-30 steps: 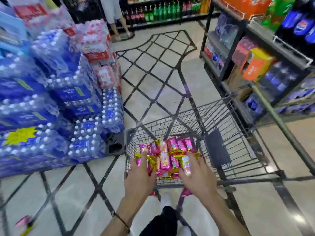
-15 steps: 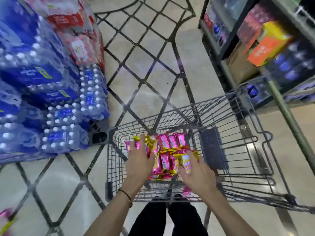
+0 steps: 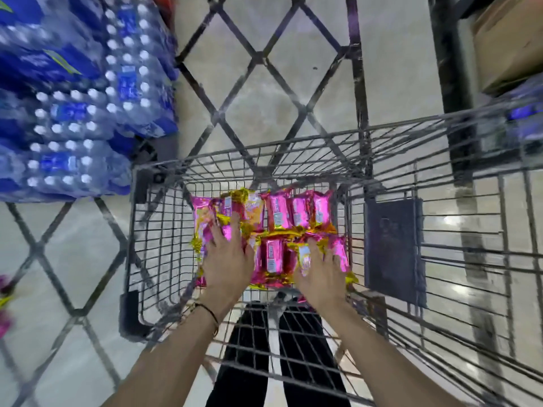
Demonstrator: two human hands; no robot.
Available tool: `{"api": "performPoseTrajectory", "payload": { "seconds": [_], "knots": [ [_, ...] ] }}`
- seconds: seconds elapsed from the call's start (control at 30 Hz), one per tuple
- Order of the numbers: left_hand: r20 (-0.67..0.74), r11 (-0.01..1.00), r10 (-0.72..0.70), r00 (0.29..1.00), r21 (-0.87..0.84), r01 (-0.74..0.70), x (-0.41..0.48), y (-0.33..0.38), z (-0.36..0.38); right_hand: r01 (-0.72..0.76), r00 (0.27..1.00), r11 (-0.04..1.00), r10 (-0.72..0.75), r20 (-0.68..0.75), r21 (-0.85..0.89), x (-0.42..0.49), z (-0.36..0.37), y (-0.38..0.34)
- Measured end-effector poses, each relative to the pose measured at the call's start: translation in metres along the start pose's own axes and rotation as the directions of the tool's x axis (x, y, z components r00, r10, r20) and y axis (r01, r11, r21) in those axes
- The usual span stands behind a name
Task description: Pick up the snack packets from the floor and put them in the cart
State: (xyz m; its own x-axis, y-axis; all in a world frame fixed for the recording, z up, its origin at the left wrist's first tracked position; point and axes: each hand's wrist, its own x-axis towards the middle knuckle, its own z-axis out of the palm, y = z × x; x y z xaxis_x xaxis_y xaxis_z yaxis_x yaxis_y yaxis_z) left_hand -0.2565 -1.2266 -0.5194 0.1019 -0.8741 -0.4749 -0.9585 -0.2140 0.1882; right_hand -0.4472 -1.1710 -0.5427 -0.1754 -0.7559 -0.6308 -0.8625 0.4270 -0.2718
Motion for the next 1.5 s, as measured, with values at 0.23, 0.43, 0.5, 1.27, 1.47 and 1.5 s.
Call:
{"api": "performPoseTrajectory", "payload": {
  "seconds": [0.23, 0.43, 0.5, 1.27, 1.47, 1.5],
  "knots": [
    [0.002, 0.995, -0.07, 0.998, 0.077, 0.069, 0.014, -0.016, 0.04, 0.018, 1.0, 0.995, -0.02, 0.011, 0.101, 0.04, 0.035, -0.009],
    [0.015, 0.994, -0.107, 0.994, 0.026, 0.106, 0.011, -0.016, 0.035, 0.017, 1.0, 0.997, -0.018, 0.016, 0.069, 0.038, 0.035, -0.01],
    [0.019, 0.994, -0.111, 0.994, 0.014, 0.11, 0.005, -0.014, 0.025, 0.019, 1.0, 0.999, -0.02, 0.019, 0.051, 0.028, 0.026, -0.007],
    [-0.505, 0.994, -0.048, 0.862, 0.059, 0.09, -0.211, -0.135, -0.19, 0.703, 0.581, 0.549, -0.81, -0.081, -0.453, -0.162, -0.123, -0.197],
    [-0.637, 0.952, -0.292, 0.713, -0.127, 0.277, -0.304, -0.203, -0.198, 0.786, 0.388, 0.323, -0.922, 0.014, -0.527, -0.253, -0.089, -0.274],
    [-0.646, 0.937, -0.338, 0.684, -0.165, 0.308, -0.321, -0.219, -0.197, 0.795, 0.365, 0.296, -0.931, 0.028, -0.529, -0.27, -0.079, -0.285]
  ]
}}
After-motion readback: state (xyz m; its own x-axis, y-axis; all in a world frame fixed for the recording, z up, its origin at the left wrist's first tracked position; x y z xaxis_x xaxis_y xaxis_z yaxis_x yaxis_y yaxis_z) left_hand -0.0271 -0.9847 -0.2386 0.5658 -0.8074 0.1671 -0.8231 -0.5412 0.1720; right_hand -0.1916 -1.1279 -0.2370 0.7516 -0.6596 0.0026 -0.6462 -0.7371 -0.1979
